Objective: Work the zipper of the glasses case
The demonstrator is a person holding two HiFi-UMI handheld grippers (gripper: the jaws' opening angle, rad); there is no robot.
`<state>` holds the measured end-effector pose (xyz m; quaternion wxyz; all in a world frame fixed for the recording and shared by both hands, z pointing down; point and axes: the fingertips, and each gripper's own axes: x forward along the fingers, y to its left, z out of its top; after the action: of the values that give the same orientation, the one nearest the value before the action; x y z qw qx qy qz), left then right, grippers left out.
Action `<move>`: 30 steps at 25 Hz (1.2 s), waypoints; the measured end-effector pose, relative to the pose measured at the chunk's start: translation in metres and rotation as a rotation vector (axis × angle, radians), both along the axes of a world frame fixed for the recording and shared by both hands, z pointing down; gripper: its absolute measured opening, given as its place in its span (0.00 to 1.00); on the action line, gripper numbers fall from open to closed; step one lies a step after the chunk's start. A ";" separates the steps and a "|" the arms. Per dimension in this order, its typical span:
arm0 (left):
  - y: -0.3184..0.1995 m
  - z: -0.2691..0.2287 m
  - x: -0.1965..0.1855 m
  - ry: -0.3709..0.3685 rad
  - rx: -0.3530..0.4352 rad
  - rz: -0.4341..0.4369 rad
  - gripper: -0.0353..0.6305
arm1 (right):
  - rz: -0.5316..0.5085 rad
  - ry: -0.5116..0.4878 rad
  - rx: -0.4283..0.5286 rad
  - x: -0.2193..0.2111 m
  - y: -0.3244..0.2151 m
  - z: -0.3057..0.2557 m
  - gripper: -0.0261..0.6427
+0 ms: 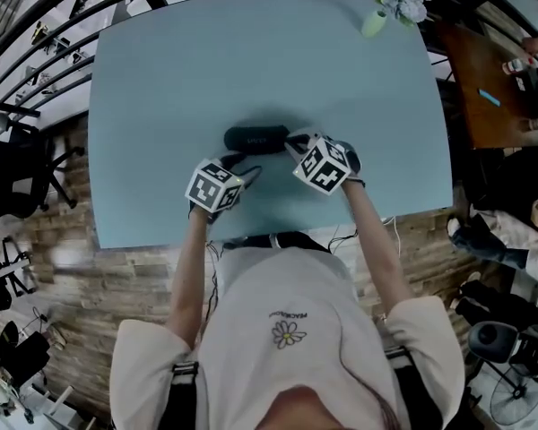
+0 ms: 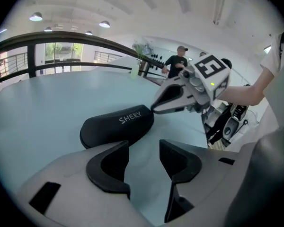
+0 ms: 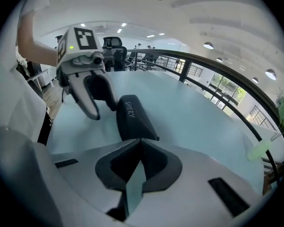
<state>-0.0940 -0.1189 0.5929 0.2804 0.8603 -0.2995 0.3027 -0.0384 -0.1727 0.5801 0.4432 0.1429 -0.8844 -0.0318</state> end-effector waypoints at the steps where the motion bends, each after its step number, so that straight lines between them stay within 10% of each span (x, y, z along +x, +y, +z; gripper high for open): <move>1: -0.008 -0.001 -0.007 -0.003 0.011 -0.024 0.35 | -0.007 -0.002 -0.001 -0.005 0.005 0.000 0.05; 10: -0.065 -0.047 -0.026 -0.018 0.210 -0.224 0.34 | 0.024 -0.059 -0.022 -0.042 0.018 -0.001 0.05; 30: -0.066 -0.022 -0.047 -0.265 0.181 -0.233 0.24 | 0.002 -0.185 -0.154 -0.082 0.034 -0.003 0.05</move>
<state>-0.1413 -0.1846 0.5712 0.1933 0.7942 -0.4570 0.3507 -0.1203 -0.1389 0.5771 0.3692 0.1115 -0.9213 0.0501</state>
